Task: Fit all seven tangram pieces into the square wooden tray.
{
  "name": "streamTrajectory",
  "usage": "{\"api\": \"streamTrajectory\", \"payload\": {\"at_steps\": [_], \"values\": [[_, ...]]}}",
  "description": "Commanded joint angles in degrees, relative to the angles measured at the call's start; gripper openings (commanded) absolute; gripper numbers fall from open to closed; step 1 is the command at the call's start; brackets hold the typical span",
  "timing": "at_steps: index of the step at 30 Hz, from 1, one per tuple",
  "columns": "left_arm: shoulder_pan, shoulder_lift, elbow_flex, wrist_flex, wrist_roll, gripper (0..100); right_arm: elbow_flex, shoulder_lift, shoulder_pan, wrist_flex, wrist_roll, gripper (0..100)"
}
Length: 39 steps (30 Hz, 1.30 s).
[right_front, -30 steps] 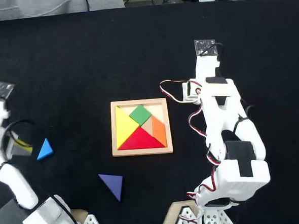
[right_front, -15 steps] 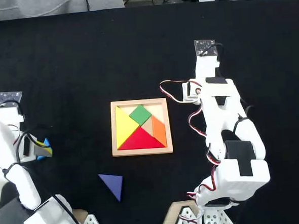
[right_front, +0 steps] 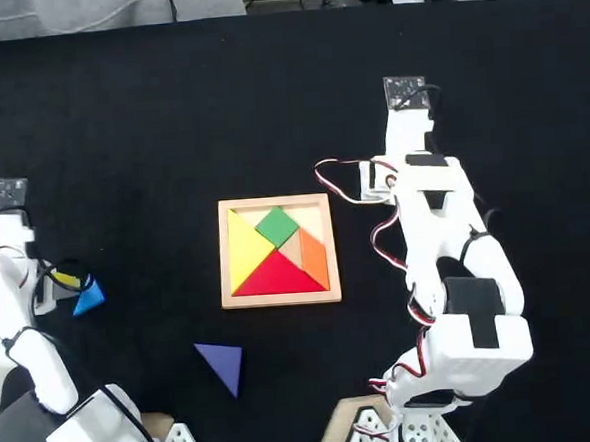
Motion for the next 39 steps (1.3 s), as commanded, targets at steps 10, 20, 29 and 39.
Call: {"api": "streamTrajectory", "payload": {"at_steps": [10, 20, 29, 39], "values": [[6.20, -1.32, 5.85, -5.54, -0.18, 32, -0.31, -0.22, -0.97, -1.14, 0.35, 1.1], [18.51, -1.23, 6.46, -10.37, 5.01, 32, -0.31, -0.22, -0.97, -0.97, 0.35, 1.1], [26.07, -1.23, 6.55, -18.11, -3.69, 32, -0.31, -0.22, -0.97, -0.97, 0.35, 1.1], [32.48, -4.22, 1.80, -9.14, 3.52, 32, -0.31, -0.22, -0.97, -1.05, 0.44, 1.1]]}}
